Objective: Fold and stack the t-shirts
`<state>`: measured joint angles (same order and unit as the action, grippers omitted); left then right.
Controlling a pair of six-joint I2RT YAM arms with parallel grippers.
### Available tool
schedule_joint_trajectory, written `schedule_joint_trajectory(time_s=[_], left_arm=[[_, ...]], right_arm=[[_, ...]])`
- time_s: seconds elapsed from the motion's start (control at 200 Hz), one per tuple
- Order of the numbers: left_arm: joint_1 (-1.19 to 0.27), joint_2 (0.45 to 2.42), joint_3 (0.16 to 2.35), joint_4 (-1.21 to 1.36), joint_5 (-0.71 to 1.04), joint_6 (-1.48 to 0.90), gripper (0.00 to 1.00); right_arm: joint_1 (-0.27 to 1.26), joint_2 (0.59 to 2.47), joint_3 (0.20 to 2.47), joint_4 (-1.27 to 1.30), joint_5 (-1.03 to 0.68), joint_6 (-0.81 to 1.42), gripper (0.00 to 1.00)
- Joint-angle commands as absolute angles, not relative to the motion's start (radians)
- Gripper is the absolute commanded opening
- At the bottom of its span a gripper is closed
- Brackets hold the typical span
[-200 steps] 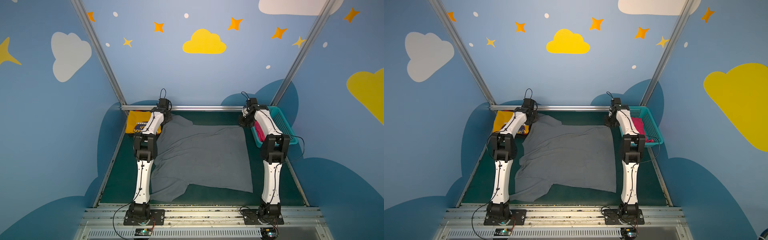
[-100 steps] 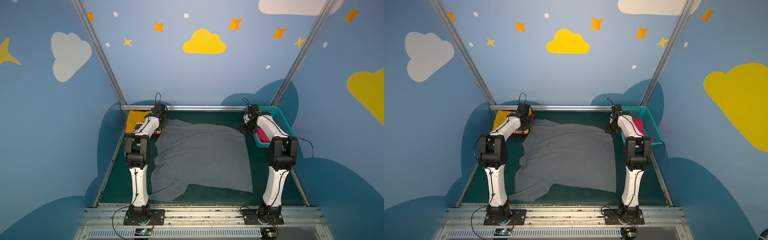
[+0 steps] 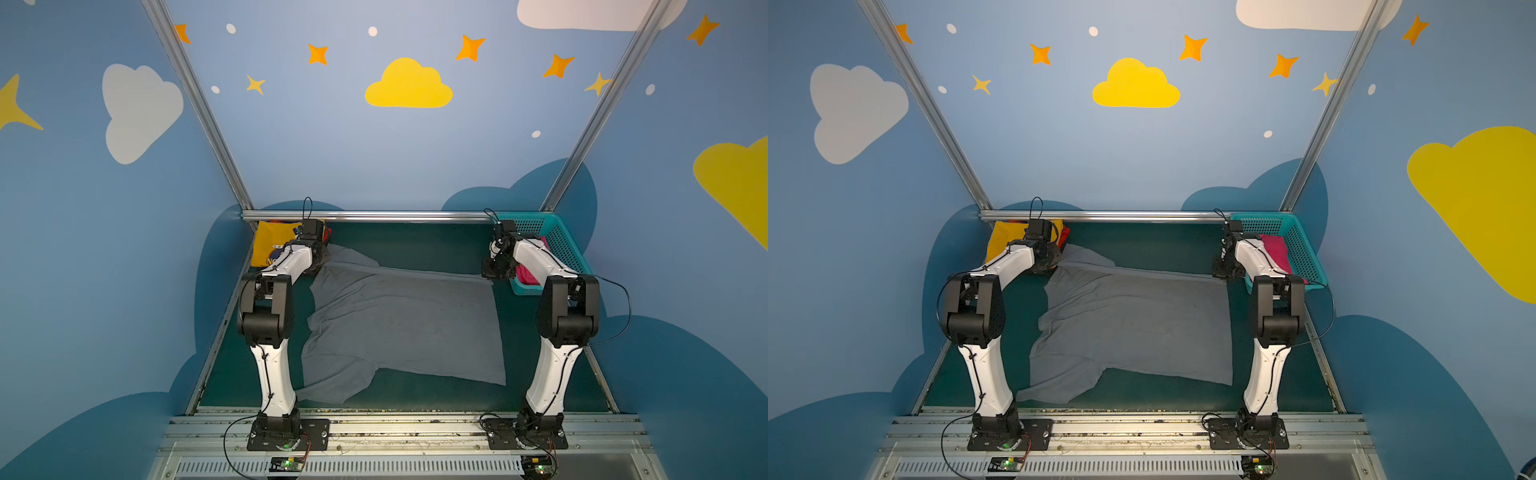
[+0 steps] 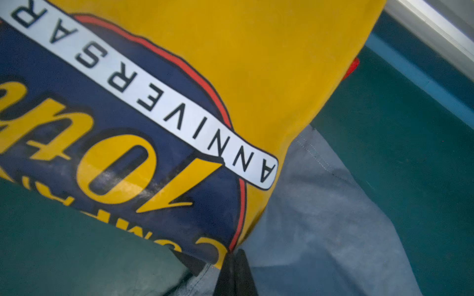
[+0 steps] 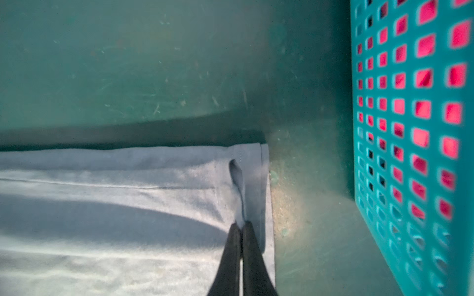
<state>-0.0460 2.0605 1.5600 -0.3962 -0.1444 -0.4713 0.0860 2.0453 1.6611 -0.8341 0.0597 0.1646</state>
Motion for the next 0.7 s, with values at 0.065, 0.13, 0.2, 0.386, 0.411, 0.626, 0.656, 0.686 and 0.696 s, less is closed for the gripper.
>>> schedule_joint_trajectory(time_s=[0.065, 0.13, 0.2, 0.386, 0.411, 0.626, 0.656, 0.686, 0.696], left_arm=[[-0.043, 2.042, 1.526, -0.402, -0.175, -0.482, 0.05], [-0.046, 2.043, 1.523, -0.415, -0.186, -0.479, 0.07], [-0.053, 2.041, 1.522, -0.431, -0.202, -0.471, 0.10], [-0.085, 2.010, 1.522, -0.440, -0.245, -0.443, 0.34], [-0.091, 2.004, 1.524, -0.443, -0.253, -0.439, 0.35], [-0.136, 1.988, 1.599, -0.498, -0.305, -0.417, 0.57], [-0.142, 1.991, 1.615, -0.504, -0.303, -0.412, 0.59], [-0.147, 1.997, 1.633, -0.510, -0.299, -0.406, 0.62], [-0.148, 1.999, 1.640, -0.513, -0.297, -0.405, 0.62]], right_arm=[[0.088, 2.019, 1.622, -0.849, 0.092, 0.182, 0.00], [0.095, 2.025, 1.618, -0.860, 0.104, 0.181, 0.00], [0.102, 2.030, 1.617, -0.870, 0.121, 0.177, 0.03], [0.138, 2.023, 1.649, -0.909, 0.192, 0.170, 0.25], [0.142, 2.022, 1.658, -0.917, 0.202, 0.171, 0.27], [0.170, 1.985, 1.700, -0.959, 0.250, 0.169, 0.45], [0.172, 1.975, 1.696, -0.953, 0.245, 0.170, 0.47], [0.174, 1.965, 1.691, -0.942, 0.231, 0.171, 0.49], [0.175, 1.963, 1.689, -0.940, 0.226, 0.172, 0.50]])
